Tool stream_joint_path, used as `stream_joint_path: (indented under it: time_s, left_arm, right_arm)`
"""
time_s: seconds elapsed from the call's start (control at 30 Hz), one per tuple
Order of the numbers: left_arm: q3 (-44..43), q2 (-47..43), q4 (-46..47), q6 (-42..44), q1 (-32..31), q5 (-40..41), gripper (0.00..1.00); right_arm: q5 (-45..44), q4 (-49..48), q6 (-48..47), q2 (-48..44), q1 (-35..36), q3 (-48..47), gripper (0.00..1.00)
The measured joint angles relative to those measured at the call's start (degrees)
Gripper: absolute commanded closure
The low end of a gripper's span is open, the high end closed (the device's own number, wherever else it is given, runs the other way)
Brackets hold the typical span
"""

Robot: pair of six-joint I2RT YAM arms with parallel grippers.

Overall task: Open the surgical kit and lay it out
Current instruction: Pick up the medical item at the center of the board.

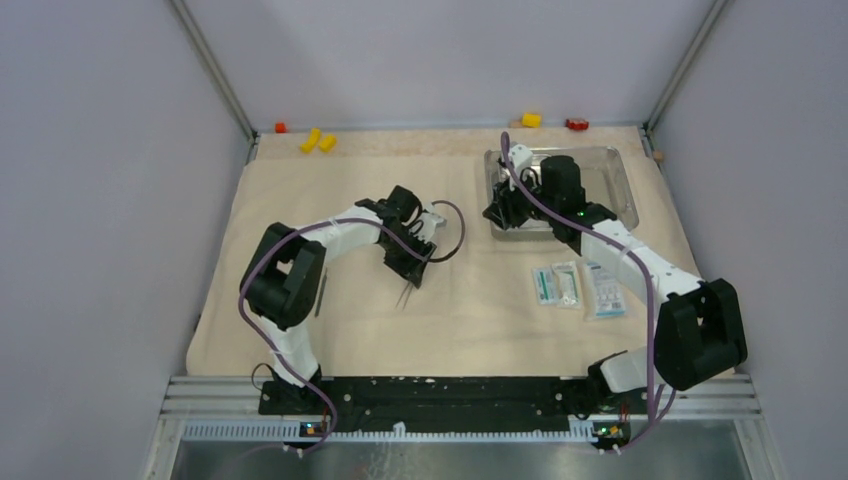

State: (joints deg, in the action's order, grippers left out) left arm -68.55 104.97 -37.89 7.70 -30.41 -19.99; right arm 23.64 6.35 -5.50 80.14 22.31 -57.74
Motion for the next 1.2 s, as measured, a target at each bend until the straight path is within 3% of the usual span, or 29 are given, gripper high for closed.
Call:
stream_joint_path:
  time_s: [0.6,0.9,1.07,1.2]
  left_arm:
    - [-0.2,0.6,0.4,0.9,-2.3,3.4,0.87]
    - [-0.4,0.1,0.1,3.8,-2.3,2.9,0.97]
    - [-0.2,-5.4,0.7,9.0,-2.3,1.6,1.0]
    - [2.3,-15.3,4.8,15.2,-2.3,0.9,1.0]
  right_arm:
    - [0.1,0.0,0.1,0.0,-0.7,0.0,0.6]
    - [0.6,-0.3,0.9,-0.3,-1.9,0.0,0.6]
    - [3.4,-1.4,3.3,-0.3,-4.5,0.1,0.57]
    - [7.1,-3.2,6.5,-0.3,-5.5,1.7,0.51]
